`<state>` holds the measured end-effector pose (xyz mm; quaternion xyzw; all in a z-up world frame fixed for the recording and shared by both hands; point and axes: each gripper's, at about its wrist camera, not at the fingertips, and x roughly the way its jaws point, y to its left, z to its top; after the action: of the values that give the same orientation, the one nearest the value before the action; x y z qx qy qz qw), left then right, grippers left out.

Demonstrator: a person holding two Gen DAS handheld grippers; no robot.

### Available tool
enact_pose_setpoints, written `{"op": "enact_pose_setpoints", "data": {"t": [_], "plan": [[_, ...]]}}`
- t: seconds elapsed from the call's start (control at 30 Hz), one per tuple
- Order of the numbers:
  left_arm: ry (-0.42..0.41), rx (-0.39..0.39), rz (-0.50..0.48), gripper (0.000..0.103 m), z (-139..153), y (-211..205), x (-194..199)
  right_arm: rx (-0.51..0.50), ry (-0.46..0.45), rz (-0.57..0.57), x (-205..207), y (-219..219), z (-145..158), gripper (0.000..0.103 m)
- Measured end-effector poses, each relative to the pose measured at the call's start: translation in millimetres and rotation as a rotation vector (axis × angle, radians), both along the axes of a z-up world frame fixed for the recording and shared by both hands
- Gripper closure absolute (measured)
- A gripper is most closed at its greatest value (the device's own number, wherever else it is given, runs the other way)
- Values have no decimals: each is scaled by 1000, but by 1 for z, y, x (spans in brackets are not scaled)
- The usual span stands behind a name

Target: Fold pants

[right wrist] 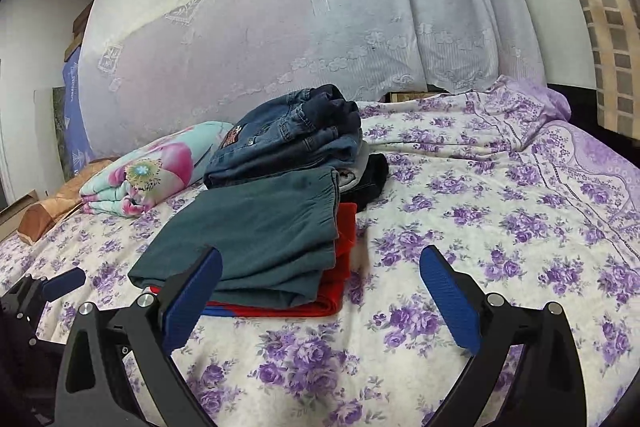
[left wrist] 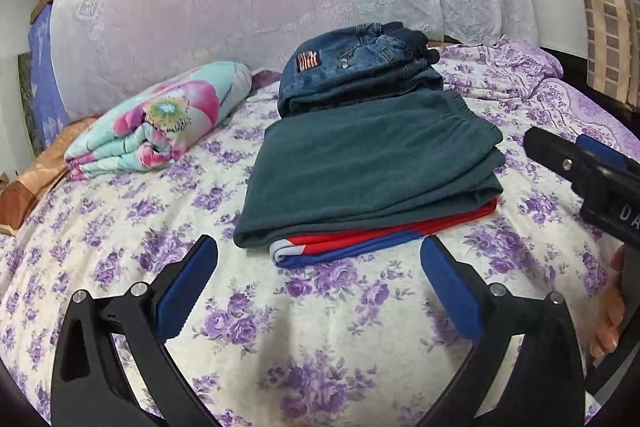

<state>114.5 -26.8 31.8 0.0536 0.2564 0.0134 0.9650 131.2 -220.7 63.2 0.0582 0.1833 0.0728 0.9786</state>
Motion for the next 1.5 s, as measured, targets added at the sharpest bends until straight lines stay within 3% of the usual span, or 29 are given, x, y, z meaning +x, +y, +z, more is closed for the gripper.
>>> {"op": "enact_pose_setpoints", "data": {"t": [0.2, 0.33, 0.57, 0.93, 1.5], "plan": [[-1, 15, 8, 4, 1, -2, 0, 25, 48, -44, 8, -4, -4, 3], [-7, 28, -2, 4, 2, -6, -3, -20, 88, 43, 11, 9, -7, 3], [-10, 24, -2, 4, 4, -7, -5, -49, 73, 101, 6, 19, -6, 3], [1, 11, 8, 4, 3, -3, -4, -93, 44, 89, 0, 26, -3, 3], [2, 8, 8, 4, 2, -2, -4, -74, 69, 123, 3, 26, -6, 3]]}}
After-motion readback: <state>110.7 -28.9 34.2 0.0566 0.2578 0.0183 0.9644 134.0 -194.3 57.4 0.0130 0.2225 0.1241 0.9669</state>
